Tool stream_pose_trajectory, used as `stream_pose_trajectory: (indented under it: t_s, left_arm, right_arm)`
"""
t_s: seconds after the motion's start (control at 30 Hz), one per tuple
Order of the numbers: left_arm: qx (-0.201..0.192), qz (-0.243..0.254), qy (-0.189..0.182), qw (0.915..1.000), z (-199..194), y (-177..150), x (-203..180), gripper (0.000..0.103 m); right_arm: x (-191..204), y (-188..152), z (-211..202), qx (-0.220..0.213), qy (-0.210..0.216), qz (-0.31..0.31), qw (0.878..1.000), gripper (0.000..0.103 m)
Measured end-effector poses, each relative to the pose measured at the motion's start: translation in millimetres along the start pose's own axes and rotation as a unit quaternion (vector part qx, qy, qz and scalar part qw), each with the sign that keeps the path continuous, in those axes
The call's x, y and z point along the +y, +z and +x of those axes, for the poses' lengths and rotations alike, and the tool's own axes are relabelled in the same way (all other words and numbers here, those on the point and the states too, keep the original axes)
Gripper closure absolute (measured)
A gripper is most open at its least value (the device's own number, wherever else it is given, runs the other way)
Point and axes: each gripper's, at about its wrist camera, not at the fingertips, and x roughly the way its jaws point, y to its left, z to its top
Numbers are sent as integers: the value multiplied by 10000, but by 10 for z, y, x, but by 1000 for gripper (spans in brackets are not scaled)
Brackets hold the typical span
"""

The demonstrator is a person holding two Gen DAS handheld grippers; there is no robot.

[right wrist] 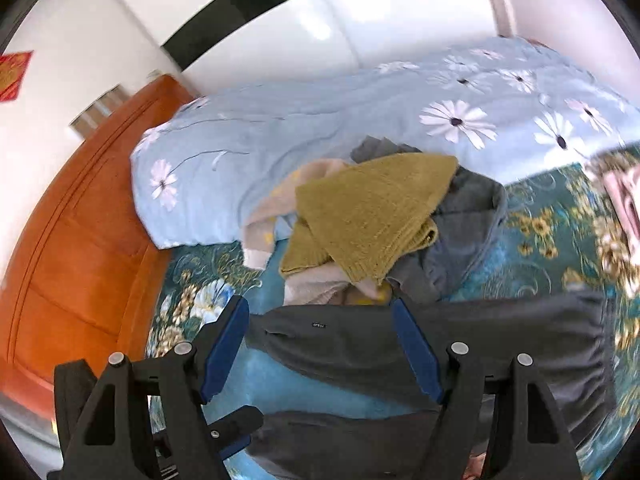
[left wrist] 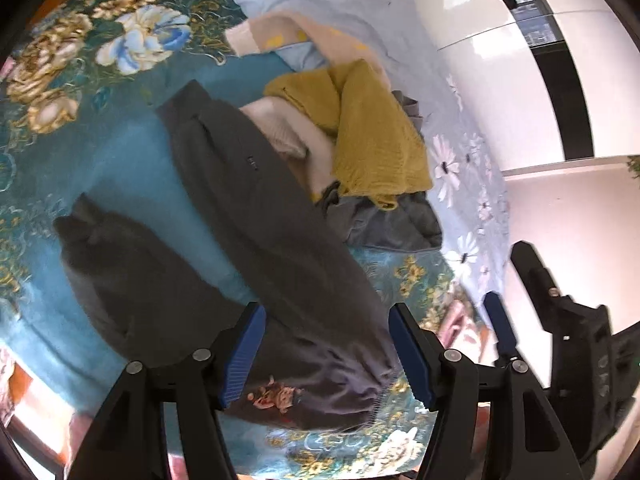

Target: Fold clothes

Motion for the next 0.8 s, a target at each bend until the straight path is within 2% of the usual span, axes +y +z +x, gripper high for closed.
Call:
stream_pose_trajectory:
  t_s: [0.1, 0.27, 0.4, 0.53, 0.7, 0.77, 0.8]
  left_arm:
    - [-346, 231, 312, 9986, -152, -148, -71, 35]
    - [-865, 610, 838, 9908, -373, -350, -92, 35]
    - [-1100, 877, 1216, 9826, -506, -536, -105, 34]
    - [-1412, 918, 1326, 9768, -638, -669, -134, 33]
    - [-1809, 964, 1463, 9678, -796, -778, -201, 18]
    - [-1918, 933, 1508, 9653, -848, -794, -213, 10]
    - [-1973, 917, 1530, 9640, -874, -802, -219, 2]
  right_arm:
    - [-12, 23, -244, -331, 233, -602, 9974, 28]
    - [-63, 24, -553, -553, 601, -1176, 9897, 28]
    - [-85, -19, -762, -827, 415, -1721, 9807, 28]
    - [-148, 5, -899, -1097, 163, -1880, 9759, 28]
    - [-332, 134, -990, -1186, 11, -1502, 9815, 28]
    - [-403, 183, -1006, -1140, 35, -1401, 9835, 28]
    - [-425, 196, -1029, -1184, 12, -1387, 9832, 28]
